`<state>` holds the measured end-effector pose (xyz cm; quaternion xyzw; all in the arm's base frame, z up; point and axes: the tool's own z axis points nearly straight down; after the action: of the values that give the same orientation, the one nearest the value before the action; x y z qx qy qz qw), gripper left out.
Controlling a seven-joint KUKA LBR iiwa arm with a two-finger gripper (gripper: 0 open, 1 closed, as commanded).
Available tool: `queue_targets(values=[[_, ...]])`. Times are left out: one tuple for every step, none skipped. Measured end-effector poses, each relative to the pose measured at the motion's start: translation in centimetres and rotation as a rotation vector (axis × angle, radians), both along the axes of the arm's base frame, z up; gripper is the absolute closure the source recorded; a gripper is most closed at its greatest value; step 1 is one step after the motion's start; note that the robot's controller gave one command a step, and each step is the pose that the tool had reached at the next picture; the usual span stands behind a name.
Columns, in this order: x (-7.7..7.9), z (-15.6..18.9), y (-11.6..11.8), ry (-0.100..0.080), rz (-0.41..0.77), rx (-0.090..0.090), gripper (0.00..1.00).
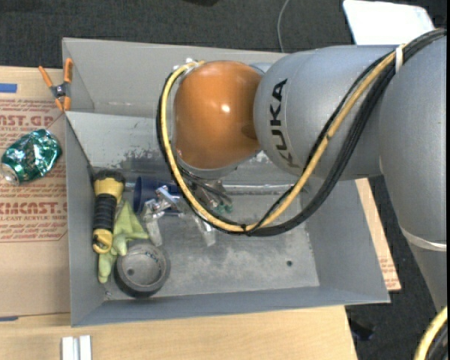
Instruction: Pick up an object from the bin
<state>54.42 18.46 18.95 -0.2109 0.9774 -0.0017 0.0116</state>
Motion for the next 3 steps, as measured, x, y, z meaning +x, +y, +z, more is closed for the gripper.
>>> queue_targets(values=[[2.0,-1.0,-0.2,0.004,0.088,0.000,0.00],[2.7,0.4,-0.4,-0.010,0.173,0.000,0.00],[3.6,-1.0,-0.4,-0.008,0.339,-0.003,0.00]])
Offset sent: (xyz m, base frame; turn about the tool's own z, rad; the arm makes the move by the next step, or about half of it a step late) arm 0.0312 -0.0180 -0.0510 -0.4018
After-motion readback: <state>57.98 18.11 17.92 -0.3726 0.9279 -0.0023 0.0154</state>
